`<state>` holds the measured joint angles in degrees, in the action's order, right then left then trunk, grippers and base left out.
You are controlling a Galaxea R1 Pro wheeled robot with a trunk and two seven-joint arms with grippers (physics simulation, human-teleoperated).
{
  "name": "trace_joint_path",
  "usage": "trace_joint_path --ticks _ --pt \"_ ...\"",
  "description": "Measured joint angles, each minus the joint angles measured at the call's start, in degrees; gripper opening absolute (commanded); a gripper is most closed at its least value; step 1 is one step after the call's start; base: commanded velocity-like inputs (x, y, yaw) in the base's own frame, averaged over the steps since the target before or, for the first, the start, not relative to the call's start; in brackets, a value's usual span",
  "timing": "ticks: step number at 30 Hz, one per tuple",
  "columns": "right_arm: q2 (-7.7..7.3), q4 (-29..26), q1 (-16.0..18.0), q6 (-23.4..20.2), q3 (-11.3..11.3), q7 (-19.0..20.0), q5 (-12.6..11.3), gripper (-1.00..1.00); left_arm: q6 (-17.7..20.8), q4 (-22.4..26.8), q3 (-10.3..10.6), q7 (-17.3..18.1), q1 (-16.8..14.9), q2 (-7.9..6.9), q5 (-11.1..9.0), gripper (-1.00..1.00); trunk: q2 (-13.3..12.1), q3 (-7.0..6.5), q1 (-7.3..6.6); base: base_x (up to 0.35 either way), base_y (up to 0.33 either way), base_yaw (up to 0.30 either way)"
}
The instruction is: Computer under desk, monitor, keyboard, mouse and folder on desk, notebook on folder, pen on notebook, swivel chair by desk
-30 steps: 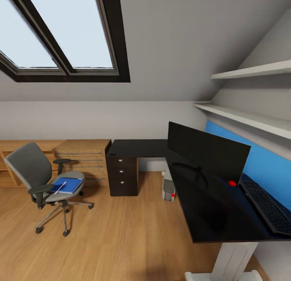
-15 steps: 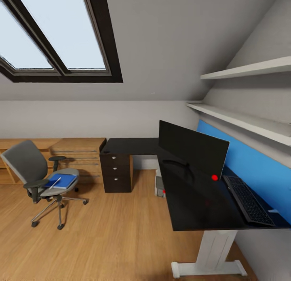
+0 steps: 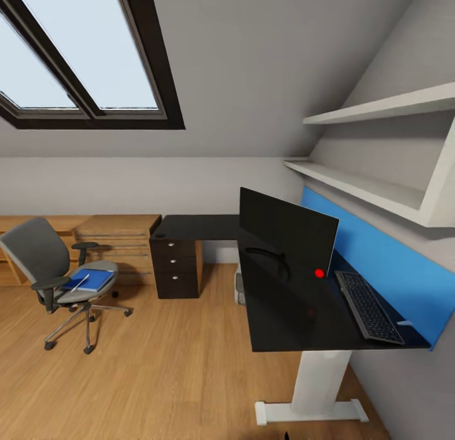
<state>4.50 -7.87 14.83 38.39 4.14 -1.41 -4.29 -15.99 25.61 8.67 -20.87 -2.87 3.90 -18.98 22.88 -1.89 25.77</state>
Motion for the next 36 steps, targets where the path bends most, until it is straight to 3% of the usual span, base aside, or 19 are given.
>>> trace_joint_path --ticks 20,31,36 --pt "-0.13 1.9 0.0 0.0 -0.3 0.1 0.5 1.0 0.1 0.0 0.1 -0.1 0.0 0.02 0.0 1.0 0.0 0.95 0.0 -0.003 -0.01 0.0" --pt "-0.14 1.9 0.0 0.1 -0.3 0.1 0.5 1.0 0.2 -0.2 0.2 -0.1 0.0 0.05 0.0 1.0 0.0 1.93 0.01 -0.113 -0.268 0.0" --pt "-0.14 1.9 0.0 0.1 -0.3 0.2 0.5 1.0 0.1 -2.7 0.4 0.0 0.0 0.16 0.1 1.0 0.0 2.3 0.01 -0.107 -0.322 0.0"
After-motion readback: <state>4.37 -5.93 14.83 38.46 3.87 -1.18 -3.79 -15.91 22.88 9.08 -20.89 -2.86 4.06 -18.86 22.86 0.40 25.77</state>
